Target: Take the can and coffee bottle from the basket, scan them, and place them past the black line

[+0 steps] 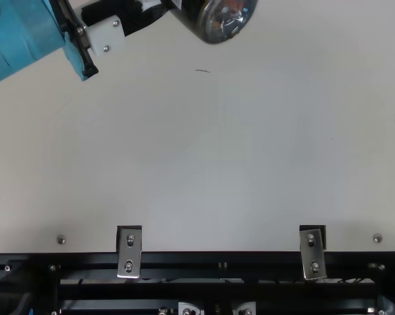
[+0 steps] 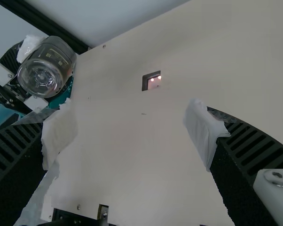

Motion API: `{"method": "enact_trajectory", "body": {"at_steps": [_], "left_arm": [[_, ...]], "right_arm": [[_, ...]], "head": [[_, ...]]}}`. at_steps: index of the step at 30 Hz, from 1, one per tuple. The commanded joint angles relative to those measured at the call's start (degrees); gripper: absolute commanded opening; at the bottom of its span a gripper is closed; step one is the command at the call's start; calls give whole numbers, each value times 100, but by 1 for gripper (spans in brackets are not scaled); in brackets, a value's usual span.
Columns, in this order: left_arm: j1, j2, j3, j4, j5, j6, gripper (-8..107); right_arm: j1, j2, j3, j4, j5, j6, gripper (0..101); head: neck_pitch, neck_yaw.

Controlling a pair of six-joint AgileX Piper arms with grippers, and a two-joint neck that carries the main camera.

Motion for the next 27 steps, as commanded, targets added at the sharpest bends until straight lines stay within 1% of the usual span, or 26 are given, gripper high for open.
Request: {"method": "enact_trajectory", "body": {"at_steps": [1, 9, 13, 16, 17, 18, 20, 27], "left_arm": [[0, 0, 0, 0, 0, 0, 10], [0, 0, 0, 0, 0, 0, 10], [0, 0, 0, 0, 0, 0, 10], [0, 0, 0, 0, 0, 0, 10], [0, 0, 0, 0, 0, 0, 10], [0, 0, 0, 0, 0, 0, 10], [0, 0, 0, 0, 0, 0, 10], [0, 0, 0, 0, 0, 0, 10]], "right_arm": [[128, 116, -20, 147, 5, 207, 101], [849, 861, -224, 968, 5, 1274, 101], [1170, 1223, -306, 1523, 5, 1743, 101], [1275, 1458, -357, 1892, 5, 1994, 101], [1266, 1509, -390, 1885, 5, 2028, 101], [1280, 1430, -356, 1768, -3, 1934, 101], [1284, 1525, -388, 1893, -44, 2032, 101], [1244, 1624, -377, 1962, -20, 1957, 101]], "head": [[-182, -62], [-182, -62], [-182, -62], [-182, -62], [-182, -62], [-182, -62], [-182, -62], [-182, -62]]}}
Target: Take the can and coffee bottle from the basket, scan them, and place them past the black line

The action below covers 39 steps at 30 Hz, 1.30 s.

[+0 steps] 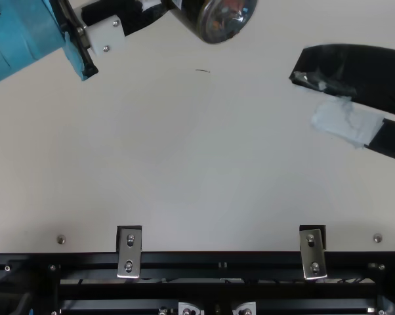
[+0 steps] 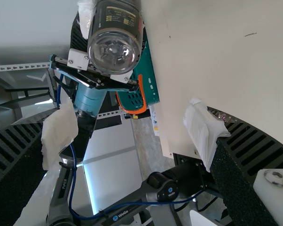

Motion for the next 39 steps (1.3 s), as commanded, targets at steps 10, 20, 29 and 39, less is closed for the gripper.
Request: {"method": "enact_trajectory", "body": {"at_steps": [10, 20, 29, 39], "left_arm": [[0, 0, 0, 0, 0, 0, 10], [0, 0, 0, 0, 0, 0, 10], [0, 0, 0, 0, 0, 0, 10], [0, 0, 0, 0, 0, 0, 10]], "right_arm": [[166, 1378, -374, 642, 23, -359, 101], [518, 2355, -891, 1087, 23, -278, 101], [634, 2731, -1053, 1548, 23, -262, 101], [681, 3090, -1164, 1805, 23, -288, 101]], "head": [[-152, -62], [-152, -62], [-152, -62], [-152, -62]]}}
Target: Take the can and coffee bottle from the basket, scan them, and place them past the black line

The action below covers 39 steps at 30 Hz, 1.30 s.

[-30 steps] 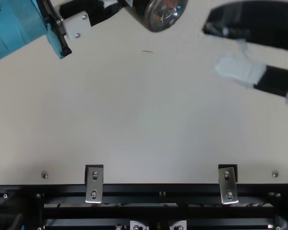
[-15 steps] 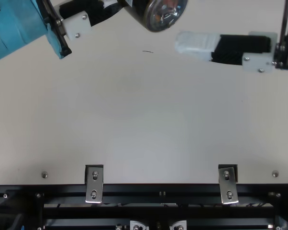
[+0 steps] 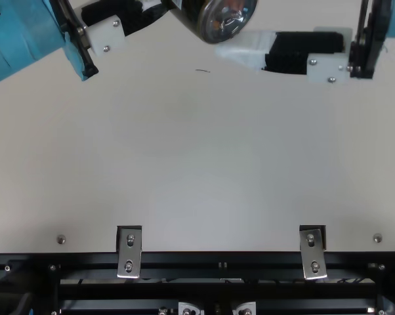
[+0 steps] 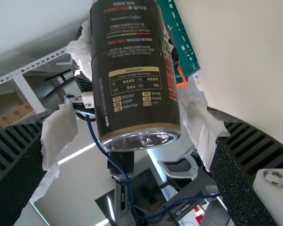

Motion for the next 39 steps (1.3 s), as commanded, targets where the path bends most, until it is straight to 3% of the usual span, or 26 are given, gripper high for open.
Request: {"method": "enact_trajectory", "body": {"at_steps": [1, 26, 27, 39], "left_arm": [[0, 0, 0, 0, 0, 0, 10], [0, 0, 0, 0, 0, 0, 10], [0, 0, 0, 0, 0, 0, 10], [0, 0, 0, -36, 0, 0, 10]], "right_arm": [[10, 64, -14, 6, 15, -16, 101], [250, 578, -226, 412, -56, -80, 101], [250, 578, -226, 424, -56, -80, 0], [250, 578, -226, 394, -46, -99, 0]], "head": [[-152, -62], [-152, -62], [-152, -62], [-152, -62]]}}
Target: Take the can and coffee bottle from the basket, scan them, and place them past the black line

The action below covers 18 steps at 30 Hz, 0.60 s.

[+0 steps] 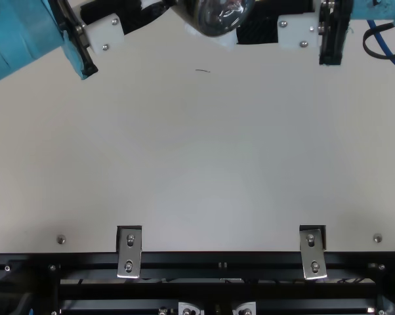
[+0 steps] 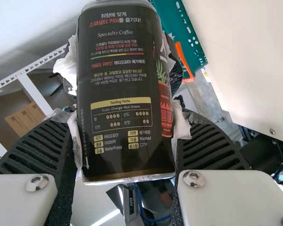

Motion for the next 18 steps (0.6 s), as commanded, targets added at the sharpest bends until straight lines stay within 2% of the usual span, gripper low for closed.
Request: {"method": "enact_trajectory", "body": {"at_steps": [1, 2, 3, 14, 18], "left_arm": [[0, 0, 0, 0, 0, 0, 10], [0, 0, 0, 0, 0, 0, 53], [0, 0, 0, 0, 0, 0, 90], [4, 1, -14, 13, 1, -18, 90], [130, -38, -14, 107, -204, -7, 90]], "right_arm": [[0, 0, 0, 0, 0, 0, 0], [0, 0, 0, 0, 0, 0, 0], [0, 0, 0, 0, 0, 0, 0], [0, 0, 0, 0, 0, 6, 0], [0, 0, 0, 0, 0, 6, 0]], "head": [[-152, -33], [-152, -33], [-152, -33], [-152, -33], [-152, -33]]}}
